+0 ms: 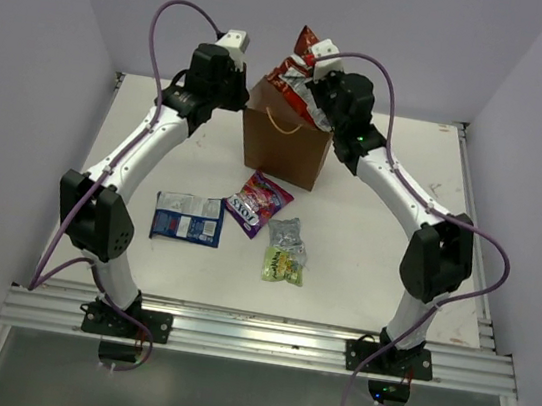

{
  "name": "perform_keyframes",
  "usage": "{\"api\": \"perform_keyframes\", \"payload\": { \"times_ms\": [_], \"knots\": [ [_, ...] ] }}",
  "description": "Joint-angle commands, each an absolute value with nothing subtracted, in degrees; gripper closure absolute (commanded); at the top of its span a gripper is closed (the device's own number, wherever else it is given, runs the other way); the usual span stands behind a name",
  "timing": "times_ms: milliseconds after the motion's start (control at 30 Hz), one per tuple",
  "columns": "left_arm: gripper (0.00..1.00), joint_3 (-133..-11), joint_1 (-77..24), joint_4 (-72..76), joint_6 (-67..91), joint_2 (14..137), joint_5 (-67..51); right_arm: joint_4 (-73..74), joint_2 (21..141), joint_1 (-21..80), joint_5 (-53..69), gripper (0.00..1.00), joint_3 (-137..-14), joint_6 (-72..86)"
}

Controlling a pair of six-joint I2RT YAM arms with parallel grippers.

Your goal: Place the snacks into the paper bag

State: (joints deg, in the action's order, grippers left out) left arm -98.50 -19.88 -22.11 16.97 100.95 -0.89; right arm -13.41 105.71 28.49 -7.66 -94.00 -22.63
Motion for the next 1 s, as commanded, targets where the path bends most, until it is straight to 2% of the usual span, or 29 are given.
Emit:
{"api": "perform_keyframes", "payload": {
  "times_ms": [0, 267, 500, 533, 567, 600, 667, 700, 800, 967],
  "knots": [
    [1.0, -102.7, -19.2, -21.0, 17.4, 100.6, -1.8, -9.9, 102.2, 28.4, -5.9, 1.0, -97.5, -25.2],
    [1.0, -103.4, -19.2, -21.0, 17.5, 101.4, -2.6, 2.5, 105.7, 28.3, -0.2, 1.0, -103.7, -24.1],
    [1.0, -102.6, -19.2, -20.7, 17.4, 101.5, -2.8, 5.5, 106.9, 28.5, 3.7, 0.98, -103.0, -22.1],
    [1.0, -102.7, -19.2, -20.7, 17.4, 101.5, -2.8, 5.9, 107.1, 28.6, 3.6, 0.92, -103.0, -22.1],
    [1.0, -102.6, -19.2, -20.7, 17.3, 101.5, -3.0, 5.8, 107.3, 28.6, 3.3, 0.81, -102.9, -22.1],
    [1.0, -102.6, -19.2, -20.7, 17.2, 101.5, -3.0, 5.5, 107.5, 28.7, 2.9, 0.51, -102.8, -21.9],
    [1.0, -102.7, -19.2, -20.7, 17.1, 101.6, -3.0, 4.8, 107.8, 28.7, 2.1, 0.27, -103.5, -21.1],
    [1.0, -102.7, -19.2, -20.7, 17.1, 101.6, -2.8, 4.7, 107.8, 28.8, 1.8, 0.1, -105.1, -20.6],
    [1.0, -102.7, -19.2, -20.7, 16.8, 101.8, -2.6, 4.7, 107.7, 29.3, 0.2, 0.03, -109.8, -19.2],
    [1.0, -102.6, -19.2, -20.7, 17.0, 101.7, -2.5, 3.5, 102.6, 30.7, -3.7, 0.02, -114.0, -17.2]
  ]
}}
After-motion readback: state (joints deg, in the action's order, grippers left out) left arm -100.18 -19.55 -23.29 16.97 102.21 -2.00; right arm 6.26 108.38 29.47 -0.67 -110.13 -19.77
